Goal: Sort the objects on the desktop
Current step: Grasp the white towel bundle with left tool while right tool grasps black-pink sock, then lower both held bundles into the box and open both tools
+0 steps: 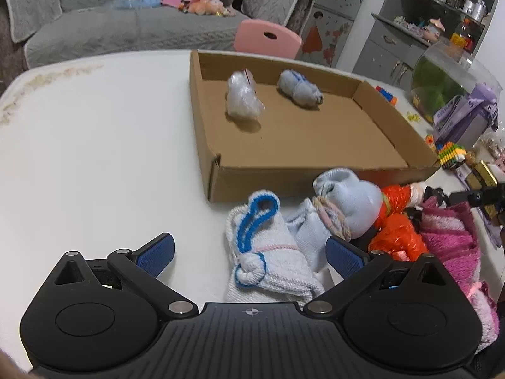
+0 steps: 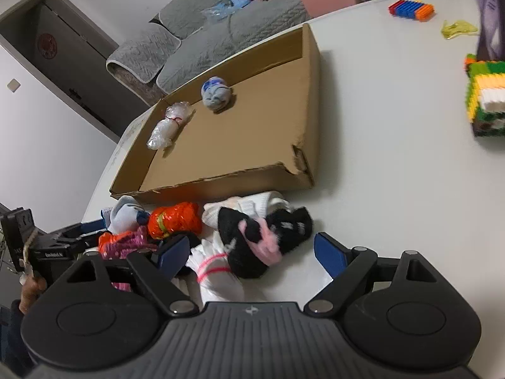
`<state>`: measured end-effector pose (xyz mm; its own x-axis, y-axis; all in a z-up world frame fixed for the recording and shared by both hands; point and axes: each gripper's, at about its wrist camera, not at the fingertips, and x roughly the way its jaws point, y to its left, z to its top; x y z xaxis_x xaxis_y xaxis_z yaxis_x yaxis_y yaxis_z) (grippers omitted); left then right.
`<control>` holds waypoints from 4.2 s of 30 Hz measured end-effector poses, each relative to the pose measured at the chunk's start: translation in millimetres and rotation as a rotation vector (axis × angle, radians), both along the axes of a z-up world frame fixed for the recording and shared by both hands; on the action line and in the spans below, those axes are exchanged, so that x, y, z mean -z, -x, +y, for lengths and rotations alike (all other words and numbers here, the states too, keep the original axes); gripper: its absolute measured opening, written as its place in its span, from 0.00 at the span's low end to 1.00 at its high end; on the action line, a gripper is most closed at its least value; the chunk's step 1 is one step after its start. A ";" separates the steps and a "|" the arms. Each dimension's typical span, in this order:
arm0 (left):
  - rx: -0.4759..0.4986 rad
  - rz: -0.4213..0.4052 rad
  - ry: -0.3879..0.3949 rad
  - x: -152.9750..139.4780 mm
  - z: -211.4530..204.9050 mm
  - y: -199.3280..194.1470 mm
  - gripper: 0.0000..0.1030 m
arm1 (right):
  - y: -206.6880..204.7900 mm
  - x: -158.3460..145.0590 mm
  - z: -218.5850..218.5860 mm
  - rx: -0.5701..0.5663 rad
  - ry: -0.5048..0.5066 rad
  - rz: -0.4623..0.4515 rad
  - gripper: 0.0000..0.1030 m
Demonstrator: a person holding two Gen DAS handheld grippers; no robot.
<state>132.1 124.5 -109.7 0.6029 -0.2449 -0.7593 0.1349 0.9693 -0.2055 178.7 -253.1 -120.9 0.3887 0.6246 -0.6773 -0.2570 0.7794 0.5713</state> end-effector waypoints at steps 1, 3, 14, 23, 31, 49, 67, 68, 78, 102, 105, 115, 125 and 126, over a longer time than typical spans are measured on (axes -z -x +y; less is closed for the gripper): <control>0.006 0.008 -0.004 2.9 -1.9 -1.2 0.99 | -5.0 0.3 3.5 0.004 -0.003 0.007 0.80; 0.009 0.000 -0.005 5.5 -3.5 0.9 0.99 | -7.2 3.7 7.2 0.010 -0.003 0.017 0.75; 0.022 -0.002 0.014 0.2 -2.9 10.4 0.54 | 10.6 14.7 17.5 -0.031 0.082 -0.019 0.45; -0.008 0.003 0.023 -7.3 10.0 26.9 0.52 | 32.9 10.2 -16.3 0.010 -0.039 0.007 0.41; -0.037 -0.059 0.083 -44.4 27.6 43.2 0.52 | 36.5 -5.6 -55.2 0.096 -0.181 0.004 0.41; 0.072 -0.170 0.135 -133.9 -27.3 -49.2 0.52 | -36.6 -94.6 -41.4 0.068 -0.236 -0.136 0.41; 0.075 -0.061 0.022 -65.0 -59.8 -148.9 0.52 | -121.1 -64.3 4.1 -0.007 -0.173 -0.057 0.41; 0.073 -0.051 0.021 -59.5 -59.8 -152.9 0.52 | -124.7 -61.2 6.8 -0.006 -0.164 -0.050 0.41; 0.080 0.005 -0.052 -29.0 -68.7 -178.2 0.52 | -154.6 -26.7 25.0 0.002 -0.067 0.005 0.41; 0.072 0.024 -0.214 -3.5 -90.5 -202.3 0.57 | -165.6 -17.3 77.6 -0.055 0.194 -0.051 0.41; 0.080 0.019 -0.226 -4.1 -93.1 -204.0 0.55 | -165.7 -17.9 80.7 -0.054 0.204 -0.053 0.41; 0.061 0.023 -0.244 -5.8 -93.5 -204.9 0.89 | -169.5 -18.2 85.3 -0.035 0.224 -0.058 0.51; 0.067 -0.095 -0.224 -66.2 -74.7 -140.9 0.99 | -121.7 -77.8 40.0 0.001 0.119 -0.175 0.87; 0.075 -0.109 -0.223 -73.1 -72.6 -127.0 0.99 | -112.5 -84.1 35.2 -0.019 0.116 -0.191 0.86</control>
<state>259.1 51.9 -36.5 0.6704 -0.1262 -0.7312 0.2180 0.9754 0.0315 291.1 -217.8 -36.8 0.5054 0.5551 -0.6606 -0.3674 0.8311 0.4174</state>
